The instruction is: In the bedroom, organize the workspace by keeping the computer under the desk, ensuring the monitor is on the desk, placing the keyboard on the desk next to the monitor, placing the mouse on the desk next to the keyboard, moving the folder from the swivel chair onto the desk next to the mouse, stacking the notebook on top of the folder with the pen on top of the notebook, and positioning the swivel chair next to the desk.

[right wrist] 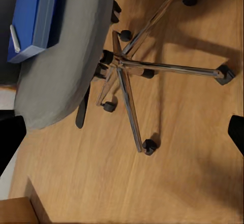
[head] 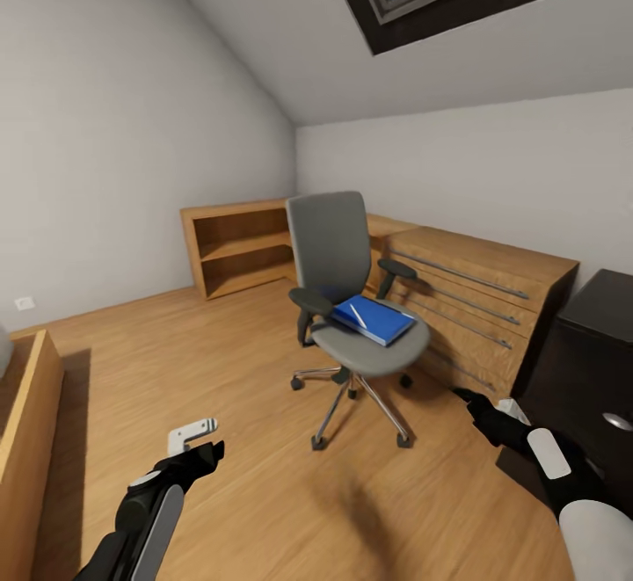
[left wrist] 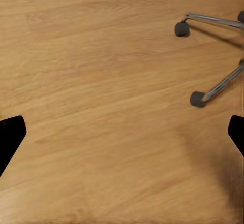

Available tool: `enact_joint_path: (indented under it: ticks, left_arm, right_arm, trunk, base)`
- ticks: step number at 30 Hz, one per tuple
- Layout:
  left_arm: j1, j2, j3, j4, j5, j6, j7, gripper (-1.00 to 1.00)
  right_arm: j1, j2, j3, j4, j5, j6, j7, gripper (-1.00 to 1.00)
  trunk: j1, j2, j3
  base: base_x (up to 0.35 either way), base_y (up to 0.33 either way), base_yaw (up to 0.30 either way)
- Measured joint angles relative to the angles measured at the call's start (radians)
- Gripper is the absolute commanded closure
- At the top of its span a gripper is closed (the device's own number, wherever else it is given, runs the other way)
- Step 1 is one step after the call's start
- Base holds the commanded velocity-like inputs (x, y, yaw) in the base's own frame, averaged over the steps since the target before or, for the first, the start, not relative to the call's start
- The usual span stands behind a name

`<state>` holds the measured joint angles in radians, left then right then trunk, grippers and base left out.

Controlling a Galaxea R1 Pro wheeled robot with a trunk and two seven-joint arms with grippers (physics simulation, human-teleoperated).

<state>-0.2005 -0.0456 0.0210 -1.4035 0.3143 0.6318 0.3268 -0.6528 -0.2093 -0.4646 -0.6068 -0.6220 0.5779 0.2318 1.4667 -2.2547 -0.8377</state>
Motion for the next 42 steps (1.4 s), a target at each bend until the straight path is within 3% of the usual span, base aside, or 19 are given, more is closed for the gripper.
enact_joint_path:
  ticks: [12, 18, 23, 24, 28, 30, 36, 37, 38, 42]
  left_arm:
    - [0.000, 0.000, 0.041, -0.022, 0.002, 0.001, -0.005, -1.00]
    - [0.000, 0.000, 0.056, -0.023, 0.002, 0.002, -0.006, -1.00]
    - [0.000, 0.000, 0.058, -0.023, 0.002, 0.002, -0.006, -1.00]
    - [0.000, 0.000, 0.058, -0.023, 0.002, 0.002, -0.006, -1.00]
    - [0.000, 0.000, 0.058, -0.023, 0.002, 0.002, -0.006, -1.00]
    - [0.000, -0.001, 0.057, -0.023, 0.002, 0.002, -0.005, -1.00]
    - [0.000, -0.001, 0.056, -0.024, 0.001, 0.002, -0.005, -1.00]
    - [0.000, -0.001, 0.054, -0.025, 0.000, 0.001, -0.005, -1.00]
    - [0.000, -0.002, 0.054, -0.025, 0.000, 0.000, -0.005, -1.00]
    - [0.000, -0.002, 0.053, -0.026, 0.000, 0.000, -0.005, -1.00]
  right_arm:
    - [0.000, 0.012, 0.002, -0.006, 0.009, -0.015, -0.001, -1.00]
    - [0.000, 0.050, 0.004, -0.011, 0.105, -0.097, -0.017, -1.00]
    - [0.000, 0.096, 0.003, -0.035, 0.228, -0.195, -0.062, -1.00]
    - [0.000, 0.120, 0.003, -0.054, 0.277, -0.230, -0.088, -1.00]
    - [0.002, 0.168, 0.001, -0.107, 0.366, -0.286, -0.153, -1.00]
    - [0.048, 0.219, 0.000, -0.211, 0.444, -0.324, -0.237, -1.00]
    - [0.148, 0.276, 0.000, -0.419, 0.469, -0.327, -0.277, -1.00]
    - [0.215, 0.314, 0.002, -0.541, 0.490, -0.316, -0.285, -1.00]
    - [0.234, 0.324, 0.009, -0.572, 0.505, -0.311, -0.287, -1.00]
    - [0.252, 0.334, 0.034, -0.601, 0.533, -0.307, -0.289, -1.00]
  trunk:
    - [-0.046, 0.084, 0.042]
    - [-0.069, 0.126, 0.064]
    - [-0.088, 0.161, 0.083]
    - [-0.092, 0.168, 0.087]
    - [-0.107, 0.196, 0.102]
    - [-0.115, 0.210, 0.110]
    - [-0.138, 0.252, 0.132]
    - [-0.142, 0.259, 0.135]
    - [-0.146, 0.266, 0.139]
    - [-0.162, 0.294, 0.151]
  base:
    - [-0.334, 0.139, -0.226]
    - [-0.328, 0.180, -0.252]
    - [-0.327, 0.185, -0.250]
    - [-0.327, 0.186, -0.250]
    - [-0.327, 0.186, -0.250]
    - [-0.327, 0.186, -0.249]
    - [-0.321, 0.183, -0.250]
    - [-0.210, 0.124, -0.255]
    - [-0.168, 0.100, -0.255]
    - [-0.086, 0.051, -0.256]
